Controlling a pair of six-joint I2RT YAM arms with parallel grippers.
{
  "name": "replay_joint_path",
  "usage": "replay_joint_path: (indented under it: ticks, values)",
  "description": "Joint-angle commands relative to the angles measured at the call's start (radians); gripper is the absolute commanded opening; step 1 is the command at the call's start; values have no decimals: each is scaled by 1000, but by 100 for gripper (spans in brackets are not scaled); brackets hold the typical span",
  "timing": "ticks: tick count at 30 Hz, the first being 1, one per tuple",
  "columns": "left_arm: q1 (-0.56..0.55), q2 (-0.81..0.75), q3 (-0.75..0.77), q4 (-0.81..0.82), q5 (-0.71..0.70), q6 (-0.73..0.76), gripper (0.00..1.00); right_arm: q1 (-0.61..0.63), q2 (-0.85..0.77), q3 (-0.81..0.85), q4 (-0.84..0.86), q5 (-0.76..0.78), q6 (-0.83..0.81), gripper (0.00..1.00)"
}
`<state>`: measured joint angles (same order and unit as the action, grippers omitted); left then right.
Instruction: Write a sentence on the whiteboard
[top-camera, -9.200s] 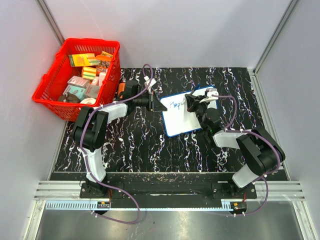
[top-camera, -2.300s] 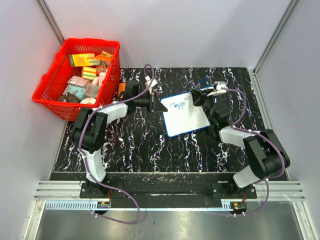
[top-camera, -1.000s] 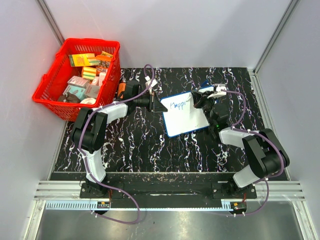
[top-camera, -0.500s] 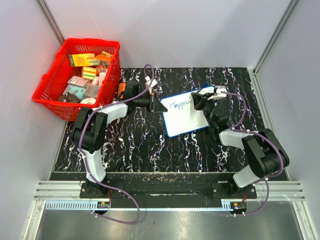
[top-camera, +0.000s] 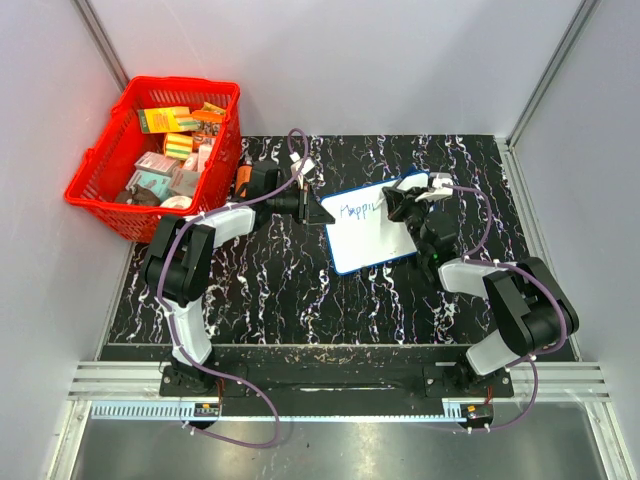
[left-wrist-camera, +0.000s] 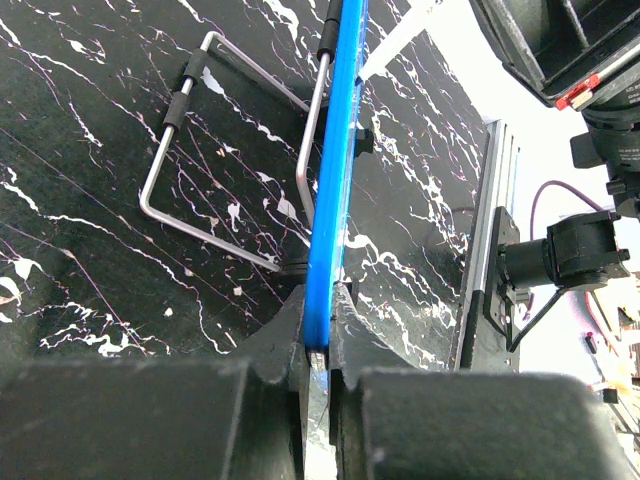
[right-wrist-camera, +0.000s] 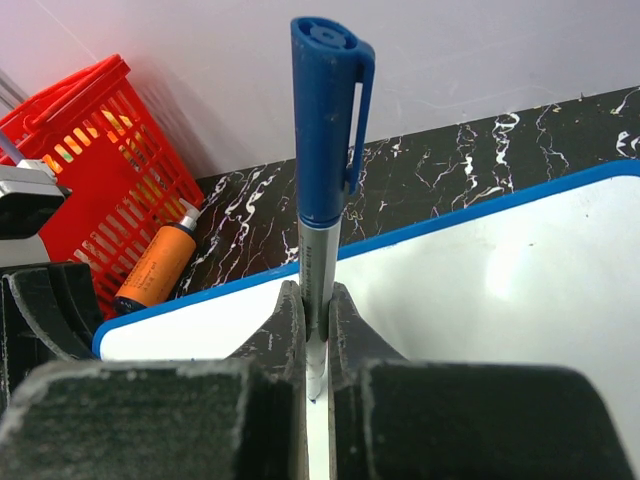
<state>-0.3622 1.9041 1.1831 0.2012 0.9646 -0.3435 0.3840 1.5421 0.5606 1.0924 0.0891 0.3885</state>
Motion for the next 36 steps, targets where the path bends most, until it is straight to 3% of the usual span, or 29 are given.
replay_joint_path:
  ticks: [1, 36]
  values:
    - [-15, -2, -25, -68, -122, 127, 0, -2, -5, 59, -29, 41, -30, 0]
    - [-17, 1, -20, -69, -125, 129, 0, -4, -48, -5, -35, 77, -37, 0]
